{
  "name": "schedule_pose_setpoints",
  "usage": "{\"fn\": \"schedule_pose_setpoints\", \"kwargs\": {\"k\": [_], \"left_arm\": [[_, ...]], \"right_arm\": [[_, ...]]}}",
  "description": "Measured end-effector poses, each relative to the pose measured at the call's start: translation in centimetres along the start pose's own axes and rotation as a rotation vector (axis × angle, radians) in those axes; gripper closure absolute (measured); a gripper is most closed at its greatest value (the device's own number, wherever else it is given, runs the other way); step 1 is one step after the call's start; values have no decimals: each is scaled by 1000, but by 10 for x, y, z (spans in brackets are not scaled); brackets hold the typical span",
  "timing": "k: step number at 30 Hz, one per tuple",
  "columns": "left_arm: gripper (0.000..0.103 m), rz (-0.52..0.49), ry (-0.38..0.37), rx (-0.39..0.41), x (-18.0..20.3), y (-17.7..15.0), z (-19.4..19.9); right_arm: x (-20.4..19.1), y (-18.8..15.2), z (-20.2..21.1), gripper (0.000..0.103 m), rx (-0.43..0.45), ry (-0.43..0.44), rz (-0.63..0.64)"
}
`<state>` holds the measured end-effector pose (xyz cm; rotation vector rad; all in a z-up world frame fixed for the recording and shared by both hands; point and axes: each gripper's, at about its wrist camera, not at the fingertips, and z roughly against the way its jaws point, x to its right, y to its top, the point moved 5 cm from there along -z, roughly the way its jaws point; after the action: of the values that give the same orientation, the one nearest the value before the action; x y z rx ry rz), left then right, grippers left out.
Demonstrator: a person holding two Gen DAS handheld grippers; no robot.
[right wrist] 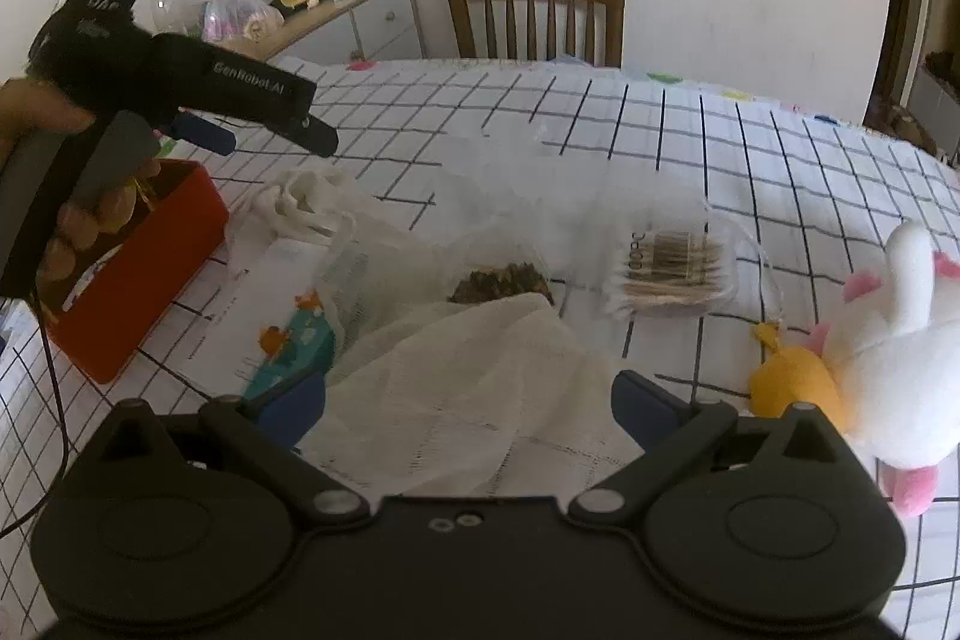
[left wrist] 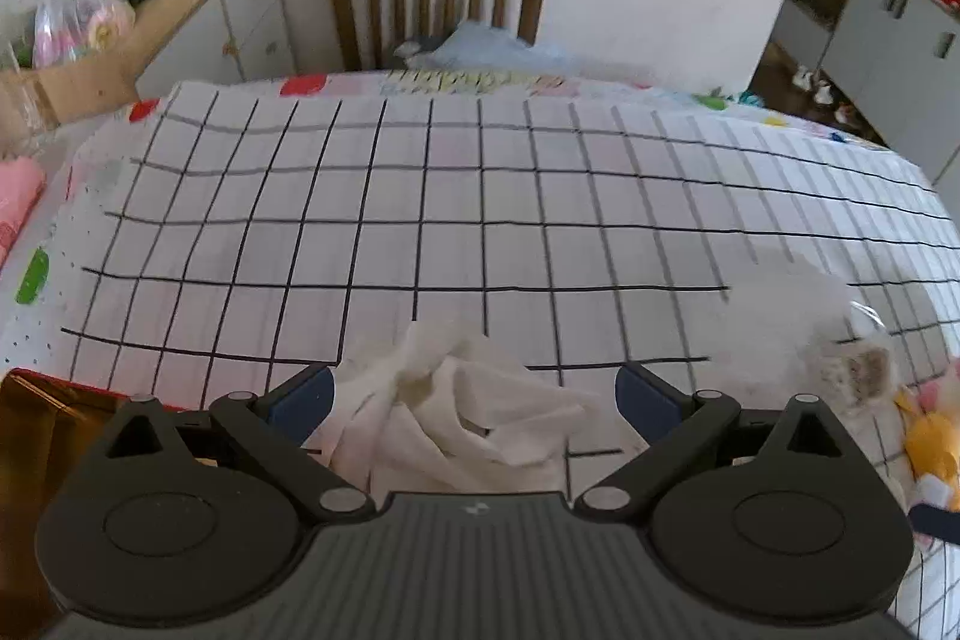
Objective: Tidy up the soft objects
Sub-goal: 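Grasp the white cloth with the left tool while the right tool grasps the white mesh bag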
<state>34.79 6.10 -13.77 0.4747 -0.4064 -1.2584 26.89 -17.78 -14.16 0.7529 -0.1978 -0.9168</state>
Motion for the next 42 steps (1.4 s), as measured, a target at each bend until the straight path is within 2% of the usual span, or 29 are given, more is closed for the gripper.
{"fn": "schedule_pose_setpoints", "kwargs": {"k": [8,19,21,23,25,26,30,32,38,39,41,42], "left_arm": [[2,37,55,-74,-14,5,-36],[3,6,44,-118,-9,2,-61],[6,-3,44,-115,-7,0,-62],[17,-12,41,-116,-6,-2,-62],[20,-12,40,-108,-4,-3,-61],[24,-15,41,-102,-3,-3,-61],[46,-31,45,-79,2,-3,-55],[64,-37,47,-72,3,-2,-52],[88,-75,56,-43,9,-8,-42],[89,-69,49,-38,9,-9,-39],[91,-57,37,-24,8,-10,-33],[91,-54,31,-17,8,-10,-29]], "right_arm": [[4,1,-14,1,-21,9,-15],[2,-3,-36,1,-65,6,-23],[3,-4,-39,3,-72,4,-32],[4,-5,-41,4,-74,-1,-38],[3,-5,-42,6,-72,-6,-33],[3,-4,-42,8,-72,-11,-28],[2,-4,-42,20,-69,-47,3],[1,-5,-41,26,-66,-65,14],[0,-8,-41,53,-55,-139,64],[1,-8,-40,67,-51,-141,63],[3,-6,-38,84,-48,-148,54],[3,-6,-37,89,-45,-142,42]]}}
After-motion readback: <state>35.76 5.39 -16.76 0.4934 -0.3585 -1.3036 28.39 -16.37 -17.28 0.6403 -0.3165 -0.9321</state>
